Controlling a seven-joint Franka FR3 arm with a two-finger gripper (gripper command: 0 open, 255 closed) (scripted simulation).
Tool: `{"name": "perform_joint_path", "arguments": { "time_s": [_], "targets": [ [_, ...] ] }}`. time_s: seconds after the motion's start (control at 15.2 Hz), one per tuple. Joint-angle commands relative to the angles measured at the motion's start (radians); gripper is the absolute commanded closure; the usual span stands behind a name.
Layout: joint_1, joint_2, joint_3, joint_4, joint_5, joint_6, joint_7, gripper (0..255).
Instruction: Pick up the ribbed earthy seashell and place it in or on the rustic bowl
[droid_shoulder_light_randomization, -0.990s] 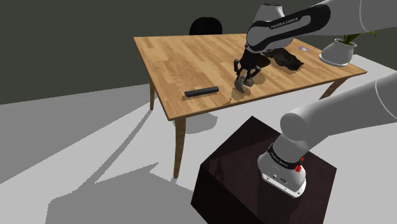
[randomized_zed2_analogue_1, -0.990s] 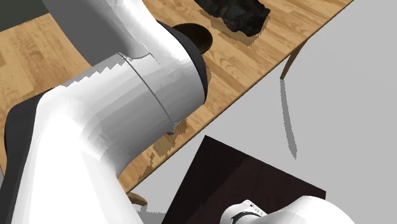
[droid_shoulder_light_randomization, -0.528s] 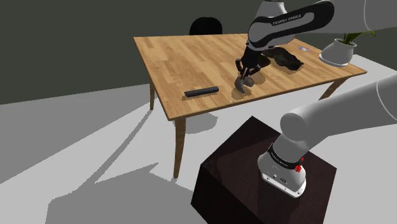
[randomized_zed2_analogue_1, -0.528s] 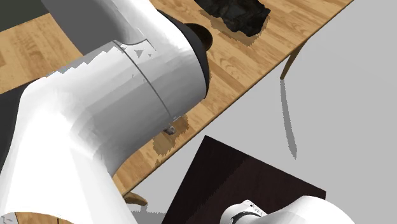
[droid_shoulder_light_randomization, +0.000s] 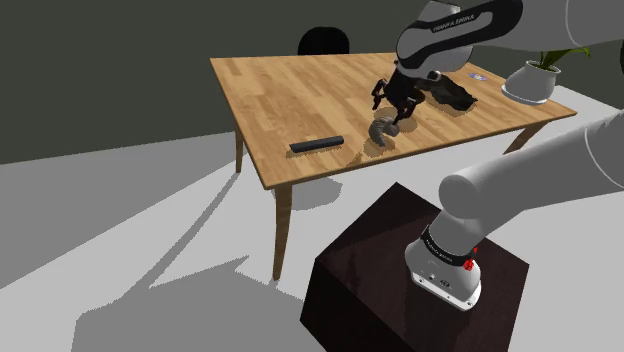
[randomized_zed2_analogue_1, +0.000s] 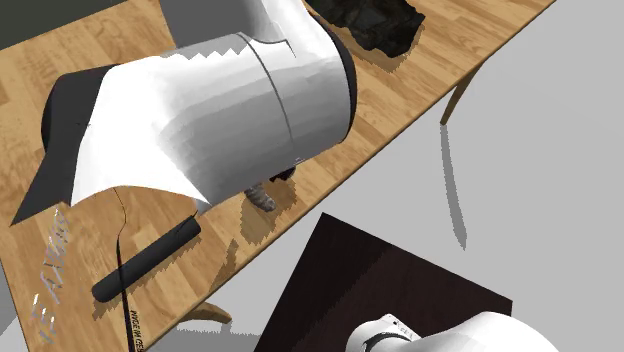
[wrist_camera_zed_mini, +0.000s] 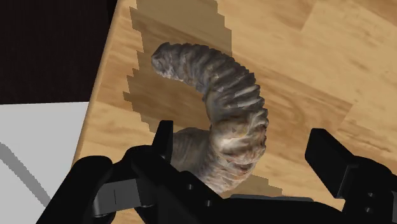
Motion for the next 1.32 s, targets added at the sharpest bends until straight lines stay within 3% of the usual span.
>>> {"name": "perform_joint_path", "arguments": {
  "time_s": [0.0, 0.4, 0.92, 0.99, 1.25],
  "targets": [
    [-0.013, 0.021, -0.004, -0.007, 0.026, 0.043, 0.051, 0],
    [-0.004, 0.088, -0.001, -0.046, 0.039, 0.149, 0.044, 0],
    [-0.004, 0.088, -0.001, -0.046, 0.039, 0.149, 0.043, 0],
    [-0.004, 0.088, -0.001, -0.046, 0.039, 0.149, 0.043, 255],
    [-0.004, 0.089, -0.001, -0.047, 0.039, 0.151, 0.043, 255]
  ]
}}
